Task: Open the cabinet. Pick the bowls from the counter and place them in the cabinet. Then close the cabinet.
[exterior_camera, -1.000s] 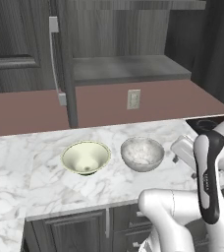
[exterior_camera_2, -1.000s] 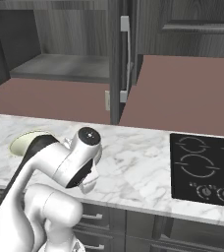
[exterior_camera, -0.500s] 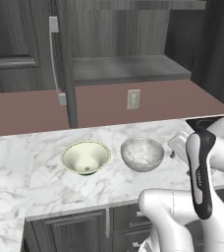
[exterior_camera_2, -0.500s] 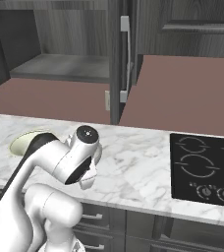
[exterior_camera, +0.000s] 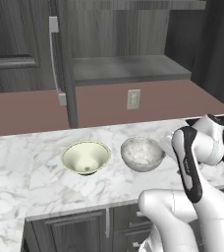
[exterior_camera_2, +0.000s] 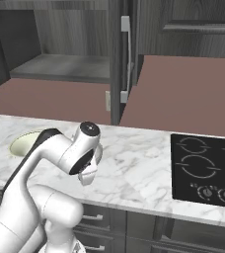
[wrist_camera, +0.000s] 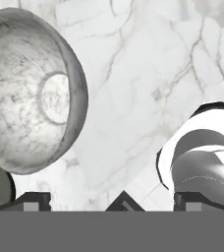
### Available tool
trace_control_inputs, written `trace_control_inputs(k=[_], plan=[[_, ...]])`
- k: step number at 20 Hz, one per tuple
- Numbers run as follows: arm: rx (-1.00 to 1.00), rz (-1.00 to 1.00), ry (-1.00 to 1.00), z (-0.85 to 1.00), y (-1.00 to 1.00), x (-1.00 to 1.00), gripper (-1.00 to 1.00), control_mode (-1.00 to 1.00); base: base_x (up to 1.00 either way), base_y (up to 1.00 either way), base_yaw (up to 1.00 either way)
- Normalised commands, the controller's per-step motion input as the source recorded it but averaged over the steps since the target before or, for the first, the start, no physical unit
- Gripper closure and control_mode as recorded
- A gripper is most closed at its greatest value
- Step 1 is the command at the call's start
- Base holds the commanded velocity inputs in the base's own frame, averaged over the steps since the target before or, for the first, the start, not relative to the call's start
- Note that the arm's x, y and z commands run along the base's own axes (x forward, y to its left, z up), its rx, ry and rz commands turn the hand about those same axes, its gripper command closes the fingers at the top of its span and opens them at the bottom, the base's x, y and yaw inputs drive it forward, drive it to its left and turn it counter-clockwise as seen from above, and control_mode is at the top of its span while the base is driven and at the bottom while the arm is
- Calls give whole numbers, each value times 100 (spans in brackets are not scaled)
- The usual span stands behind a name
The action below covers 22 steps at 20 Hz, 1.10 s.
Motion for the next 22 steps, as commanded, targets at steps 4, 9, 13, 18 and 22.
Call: trace_control_inputs(k=[4,9,13,18,22], plan=[[0,0,0,-12,7,45,-100,-100,0,0,0],[0,0,0,-8,1,37,-100,-100,0,0,0],[0,0,0,-21,0,32,-100,-100,0,0,0],[0,0,1,-31,1,18,-100,-100,0,0,0],[0,0,0,-26,2,26,-100,-100,0,0,0]])
